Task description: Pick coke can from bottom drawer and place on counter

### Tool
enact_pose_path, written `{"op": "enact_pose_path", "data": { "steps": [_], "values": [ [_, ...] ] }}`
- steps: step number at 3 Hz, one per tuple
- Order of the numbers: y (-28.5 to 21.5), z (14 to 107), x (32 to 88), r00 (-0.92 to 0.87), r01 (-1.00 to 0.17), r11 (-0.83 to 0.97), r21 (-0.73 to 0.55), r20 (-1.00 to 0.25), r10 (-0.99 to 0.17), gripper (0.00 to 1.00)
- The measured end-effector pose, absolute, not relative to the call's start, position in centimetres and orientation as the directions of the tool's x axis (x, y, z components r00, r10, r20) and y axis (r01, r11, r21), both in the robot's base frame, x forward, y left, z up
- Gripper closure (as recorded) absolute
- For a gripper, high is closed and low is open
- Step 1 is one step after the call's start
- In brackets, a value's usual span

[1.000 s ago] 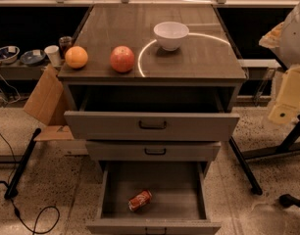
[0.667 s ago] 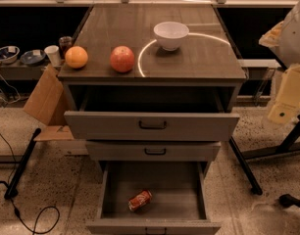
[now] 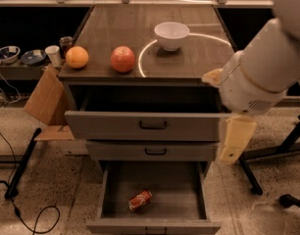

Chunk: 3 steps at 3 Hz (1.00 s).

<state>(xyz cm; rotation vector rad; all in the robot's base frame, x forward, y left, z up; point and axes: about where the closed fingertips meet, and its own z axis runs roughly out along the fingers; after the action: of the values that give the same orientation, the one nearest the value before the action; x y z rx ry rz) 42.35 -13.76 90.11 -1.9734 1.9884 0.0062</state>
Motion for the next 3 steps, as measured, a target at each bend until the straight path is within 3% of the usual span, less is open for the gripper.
{"op": "enact_pose_path", "data": {
  "steps": [1,3],
  "values": [
    [-8.2,83.2,41.4,0.192,-0.968,-0.133,-0.214,-0.281,-0.94,0.0],
    [4.1,69.5,39.2,0.542,-0.839,-0.53,-0.121,-0.267,-0.797,0.0]
  ]
}}
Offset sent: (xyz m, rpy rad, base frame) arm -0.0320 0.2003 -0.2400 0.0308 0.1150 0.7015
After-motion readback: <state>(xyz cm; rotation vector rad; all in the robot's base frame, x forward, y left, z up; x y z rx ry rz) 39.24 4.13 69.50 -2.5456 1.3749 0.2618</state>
